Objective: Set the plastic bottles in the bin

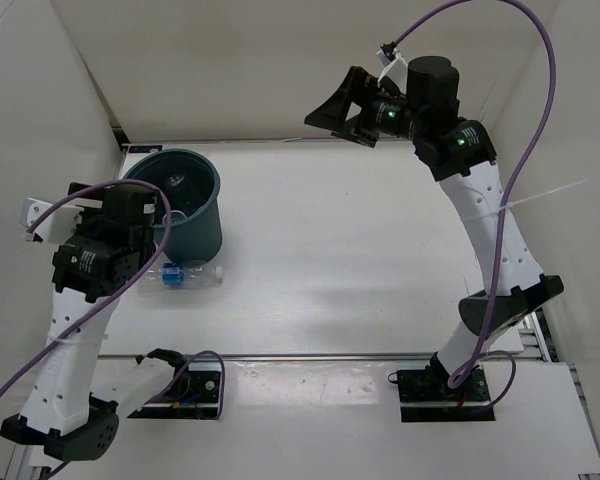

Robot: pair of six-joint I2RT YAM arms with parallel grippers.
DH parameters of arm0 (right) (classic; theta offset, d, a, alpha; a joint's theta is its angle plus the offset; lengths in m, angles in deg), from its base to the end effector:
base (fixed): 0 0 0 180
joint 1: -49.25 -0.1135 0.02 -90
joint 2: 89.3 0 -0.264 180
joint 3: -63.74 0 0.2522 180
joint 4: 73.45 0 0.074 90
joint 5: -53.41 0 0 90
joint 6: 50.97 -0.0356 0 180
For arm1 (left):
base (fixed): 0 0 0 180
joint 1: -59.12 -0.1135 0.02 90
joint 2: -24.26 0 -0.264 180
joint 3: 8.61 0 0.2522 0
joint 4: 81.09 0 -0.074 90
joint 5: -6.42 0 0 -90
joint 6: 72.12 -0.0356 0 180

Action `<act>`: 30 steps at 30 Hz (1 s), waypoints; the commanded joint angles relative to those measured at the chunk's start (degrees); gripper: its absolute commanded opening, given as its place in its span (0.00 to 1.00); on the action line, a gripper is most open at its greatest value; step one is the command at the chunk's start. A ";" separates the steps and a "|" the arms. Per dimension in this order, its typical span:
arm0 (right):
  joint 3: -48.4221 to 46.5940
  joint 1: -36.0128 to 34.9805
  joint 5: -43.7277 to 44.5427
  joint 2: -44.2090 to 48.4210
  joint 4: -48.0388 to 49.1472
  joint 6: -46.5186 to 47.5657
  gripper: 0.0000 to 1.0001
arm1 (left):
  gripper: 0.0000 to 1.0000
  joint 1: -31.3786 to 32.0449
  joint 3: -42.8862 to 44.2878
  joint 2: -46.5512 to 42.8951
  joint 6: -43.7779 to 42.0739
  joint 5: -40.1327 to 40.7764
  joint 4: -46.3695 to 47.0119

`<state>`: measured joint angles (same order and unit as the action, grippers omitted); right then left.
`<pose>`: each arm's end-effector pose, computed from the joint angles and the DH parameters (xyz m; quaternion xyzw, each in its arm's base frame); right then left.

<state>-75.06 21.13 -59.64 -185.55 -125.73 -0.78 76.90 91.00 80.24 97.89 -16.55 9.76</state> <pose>0.2931 0.1724 0.5284 -0.0518 0.7583 0.4796 0.4385 0.1209 -0.0043 0.4436 -0.5777 0.5527 0.0982 0.5926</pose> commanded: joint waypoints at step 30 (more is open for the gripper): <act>4.45 2.37 -2.53 6.33 0.30 1.58 1.00 | 1.00 -8.55 -4.62 3.08 -8.38 -11.82 -2.66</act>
<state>-70.20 23.05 -61.41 -181.03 -126.15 -0.37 68.62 87.81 86.30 89.82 -26.28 8.44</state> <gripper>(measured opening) 0.998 0.998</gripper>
